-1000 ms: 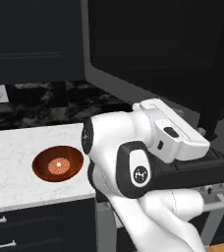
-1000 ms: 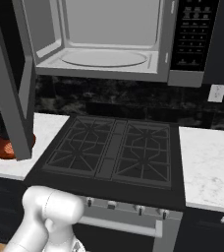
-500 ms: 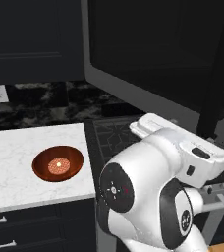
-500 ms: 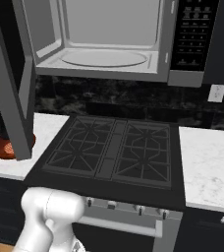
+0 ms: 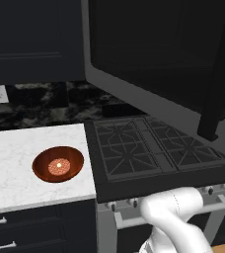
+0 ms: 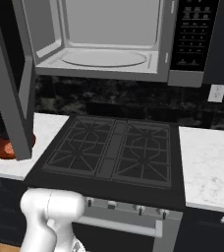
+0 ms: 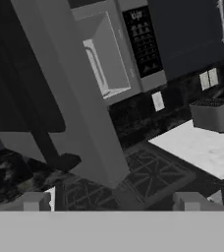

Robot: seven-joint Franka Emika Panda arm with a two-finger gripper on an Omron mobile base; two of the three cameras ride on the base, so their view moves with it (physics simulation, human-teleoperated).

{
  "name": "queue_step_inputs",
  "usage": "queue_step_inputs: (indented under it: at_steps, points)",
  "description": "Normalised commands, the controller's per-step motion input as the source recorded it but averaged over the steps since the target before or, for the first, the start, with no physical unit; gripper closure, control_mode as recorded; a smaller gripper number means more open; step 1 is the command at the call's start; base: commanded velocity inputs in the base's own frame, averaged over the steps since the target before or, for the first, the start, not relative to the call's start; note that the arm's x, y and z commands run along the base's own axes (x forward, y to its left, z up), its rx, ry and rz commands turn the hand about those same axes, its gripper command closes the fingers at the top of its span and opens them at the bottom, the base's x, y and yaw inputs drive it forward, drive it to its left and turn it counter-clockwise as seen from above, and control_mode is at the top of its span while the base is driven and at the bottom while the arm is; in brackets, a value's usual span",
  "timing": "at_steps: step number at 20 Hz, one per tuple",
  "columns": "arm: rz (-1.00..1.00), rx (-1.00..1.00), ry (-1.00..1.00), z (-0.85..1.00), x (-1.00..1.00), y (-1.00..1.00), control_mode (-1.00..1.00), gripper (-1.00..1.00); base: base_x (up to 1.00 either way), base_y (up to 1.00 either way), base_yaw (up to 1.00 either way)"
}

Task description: Open the microwave, place the bowl with waffle inside the microwave, then close the microwave door and turn it on.

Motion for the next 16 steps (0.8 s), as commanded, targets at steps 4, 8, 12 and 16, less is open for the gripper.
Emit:
queue_step_inputs:
  at_steps: [4,8,12,16]
  points:
    - [0.85,0.11,-0.18,0.0,-0.78,-0.39,-1.0,-1.0,0.0,0.0,0.0]
    - [0.84,0.16,-0.24,0.14,-0.15,-0.39,-1.0,-1.0,0.0,0.0,0.0]
    - [0.65,0.21,-0.06,0.57,0.3,-0.55,-1.0,-1.0,0.0,0.0,0.0]
    - [0.42,0.28,0.04,0.4,0.96,-0.67,-1.0,-1.0,0.0,0.0,0.0]
